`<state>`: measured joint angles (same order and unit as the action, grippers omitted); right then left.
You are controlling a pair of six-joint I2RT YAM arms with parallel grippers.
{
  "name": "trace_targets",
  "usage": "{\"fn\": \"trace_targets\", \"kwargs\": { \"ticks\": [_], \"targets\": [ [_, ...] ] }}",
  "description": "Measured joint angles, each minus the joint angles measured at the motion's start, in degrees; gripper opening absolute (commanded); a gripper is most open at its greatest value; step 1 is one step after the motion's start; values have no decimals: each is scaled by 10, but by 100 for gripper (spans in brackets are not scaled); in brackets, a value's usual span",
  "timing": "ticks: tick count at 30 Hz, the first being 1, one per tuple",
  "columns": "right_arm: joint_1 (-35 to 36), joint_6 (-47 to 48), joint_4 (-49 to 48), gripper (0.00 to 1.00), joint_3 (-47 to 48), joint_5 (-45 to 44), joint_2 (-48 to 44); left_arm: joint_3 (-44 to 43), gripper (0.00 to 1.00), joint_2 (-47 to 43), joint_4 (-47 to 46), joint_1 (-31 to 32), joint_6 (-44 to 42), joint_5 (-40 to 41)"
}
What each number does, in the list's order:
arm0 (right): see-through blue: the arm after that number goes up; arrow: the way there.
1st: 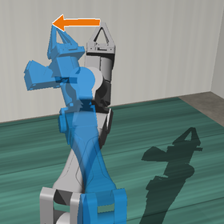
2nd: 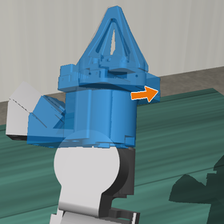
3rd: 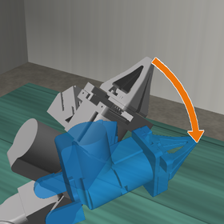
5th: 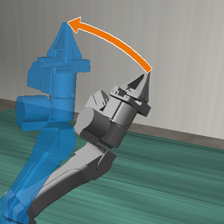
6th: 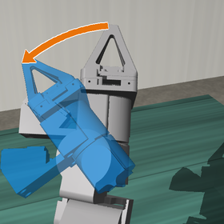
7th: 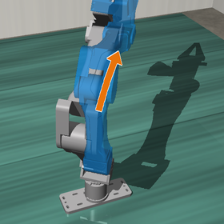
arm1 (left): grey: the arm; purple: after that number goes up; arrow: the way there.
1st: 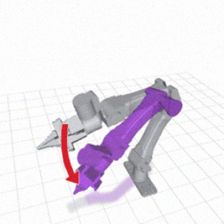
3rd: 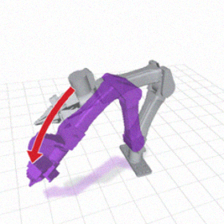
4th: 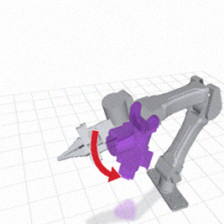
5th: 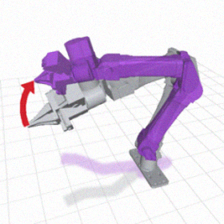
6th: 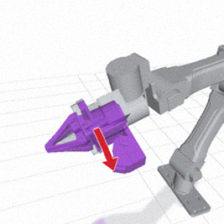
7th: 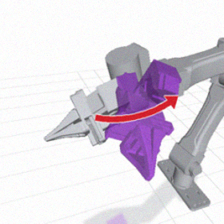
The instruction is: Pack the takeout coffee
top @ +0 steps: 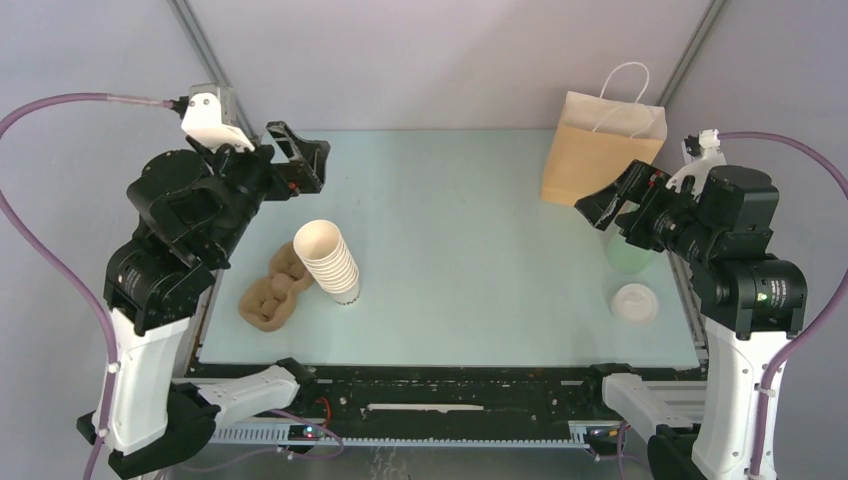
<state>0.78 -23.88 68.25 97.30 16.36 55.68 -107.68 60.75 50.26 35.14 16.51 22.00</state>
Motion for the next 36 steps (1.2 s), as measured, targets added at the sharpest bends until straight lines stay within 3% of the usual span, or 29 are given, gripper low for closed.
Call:
{"fn": "trace_targets", "kwargs": {
  "ticks": [12,17,22,25,29,33,36],
  "targets": [
    [0,1,-38,100,-22,18,28,0,100,4,8,0,0,-2],
    [0,1,-51,100,-36,49,35,0,100,3,53,-7,8,-4],
    [0,1,-67,100,-58,97,36,9,100,11,152,-86,37,-11],
    [3,1,-68,100,-76,127,36,49,100,1,180,-181,56,-8],
    [17,1,-63,100,-90,147,35,114,93,-10,203,-292,93,-22],
    [48,1,-62,100,-112,158,20,168,85,-25,186,-306,131,-75],
    [69,0,-61,100,-127,159,9,217,68,-43,185,-306,152,-94]
  ]
}}
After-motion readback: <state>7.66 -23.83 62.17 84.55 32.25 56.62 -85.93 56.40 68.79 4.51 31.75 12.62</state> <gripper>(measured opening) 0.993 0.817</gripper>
